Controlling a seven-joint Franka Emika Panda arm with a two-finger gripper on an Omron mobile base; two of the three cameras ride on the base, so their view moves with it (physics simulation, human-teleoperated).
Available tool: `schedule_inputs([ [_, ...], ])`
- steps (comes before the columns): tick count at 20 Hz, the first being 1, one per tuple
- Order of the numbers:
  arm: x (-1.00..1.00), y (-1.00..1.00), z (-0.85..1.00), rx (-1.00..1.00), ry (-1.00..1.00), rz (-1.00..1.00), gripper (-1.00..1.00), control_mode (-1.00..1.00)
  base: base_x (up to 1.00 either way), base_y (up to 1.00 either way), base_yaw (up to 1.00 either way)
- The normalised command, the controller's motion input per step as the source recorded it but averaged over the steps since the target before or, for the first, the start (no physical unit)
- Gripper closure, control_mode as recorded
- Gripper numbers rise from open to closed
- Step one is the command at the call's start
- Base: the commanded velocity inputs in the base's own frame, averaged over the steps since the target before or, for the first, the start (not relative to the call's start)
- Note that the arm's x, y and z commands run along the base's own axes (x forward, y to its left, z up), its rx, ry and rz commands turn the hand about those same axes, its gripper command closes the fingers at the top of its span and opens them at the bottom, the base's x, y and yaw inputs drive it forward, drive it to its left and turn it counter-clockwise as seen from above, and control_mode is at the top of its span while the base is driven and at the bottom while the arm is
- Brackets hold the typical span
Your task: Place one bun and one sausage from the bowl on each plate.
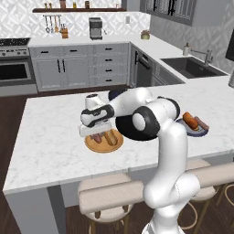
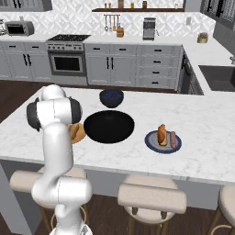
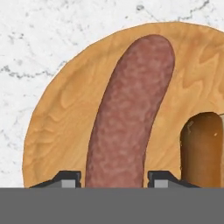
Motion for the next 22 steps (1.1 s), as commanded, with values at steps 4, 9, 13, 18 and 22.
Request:
schedule_inputs([
  [4,0.00,-0.02,0.12,0.00,0.00,0.00,-1.00,-1.00,0.00,0.00,0.00],
  [9,-0.21,-0.08,0.37,0.00,0.00,0.00,-1.00,-1.00,0.00,0.00,0.00],
  [13,-0.73,-0.28,0.59,0.00,0.00,0.00,-1.00,-1.00,0.00,0.00,0.00],
  [18,-0.73,-0.72,0.55,0.00,-0.03,0.00,-1.00,-1.00,0.00,0.00,0.00],
  [22,-0.76,-0.94,0.58,0.00,-0.03,0.00,-1.00,-1.00,0.00,0.00,0.00],
])
